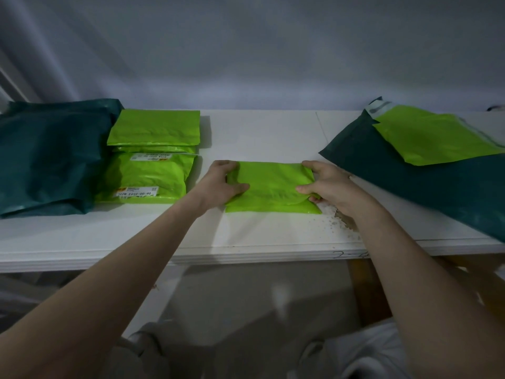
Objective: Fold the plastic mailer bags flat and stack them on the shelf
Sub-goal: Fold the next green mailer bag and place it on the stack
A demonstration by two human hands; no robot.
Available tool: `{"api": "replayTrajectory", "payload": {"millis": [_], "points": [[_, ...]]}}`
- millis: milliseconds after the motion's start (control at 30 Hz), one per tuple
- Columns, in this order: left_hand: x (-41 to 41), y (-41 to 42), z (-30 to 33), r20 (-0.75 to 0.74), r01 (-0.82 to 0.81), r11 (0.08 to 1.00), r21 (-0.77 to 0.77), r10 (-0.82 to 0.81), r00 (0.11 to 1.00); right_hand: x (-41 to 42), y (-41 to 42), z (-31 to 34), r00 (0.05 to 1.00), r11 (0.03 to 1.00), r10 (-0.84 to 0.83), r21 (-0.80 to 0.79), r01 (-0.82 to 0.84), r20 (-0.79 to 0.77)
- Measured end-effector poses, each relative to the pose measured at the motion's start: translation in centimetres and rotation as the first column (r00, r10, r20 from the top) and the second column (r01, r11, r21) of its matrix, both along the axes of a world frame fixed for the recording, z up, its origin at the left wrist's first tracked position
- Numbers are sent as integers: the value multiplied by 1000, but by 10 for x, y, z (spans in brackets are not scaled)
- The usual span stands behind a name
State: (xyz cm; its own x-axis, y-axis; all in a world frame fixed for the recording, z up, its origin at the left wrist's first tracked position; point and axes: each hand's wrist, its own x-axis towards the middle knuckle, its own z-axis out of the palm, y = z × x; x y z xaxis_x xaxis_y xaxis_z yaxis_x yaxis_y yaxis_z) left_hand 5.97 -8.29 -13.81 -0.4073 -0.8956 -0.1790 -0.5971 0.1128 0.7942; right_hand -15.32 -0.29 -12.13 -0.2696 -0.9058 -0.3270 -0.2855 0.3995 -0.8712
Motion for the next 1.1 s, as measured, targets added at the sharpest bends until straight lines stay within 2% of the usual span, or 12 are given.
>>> {"api": "replayTrajectory", "payload": {"millis": [167, 367, 567, 633, 800, 933, 1033, 1100], "points": [[-1, 5, 3, 150, 50, 997, -66, -40, 988, 0, 2, -1, 999, 999, 15, -34, -16, -30], [2, 6, 4, 392, 185, 964, -192, -97, 915, -8, 4, -4, 995, 996, 76, -45, -79, -64], [13, 17, -3, 598, 353, 854, -381, -63, 799, -11, 3, -4, 926, 981, 164, -39, -189, -341], [16, 15, -8, 641, 394, 818, -419, -41, 767, -13, 0, -7, 877, 973, 211, 10, -229, -432], [19, 11, -15, 674, 399, 810, -430, -6, 739, -14, -2, -5, 751, 944, 330, 202, -260, -572], [18, 12, -16, 693, 418, 833, -362, -60, 719, -10, -1, -1, 757, 938, 342, 245, -243, -557], [17, 9, -8, 560, 359, 867, -346, -116, 820, -7, 2, 6, 842, 979, 202, 112, -169, -501], [14, 9, 5, 404, 281, 891, -357, -124, 906, -5, -1, 10, 851, 997, 4, -64, -45, -525]]}}
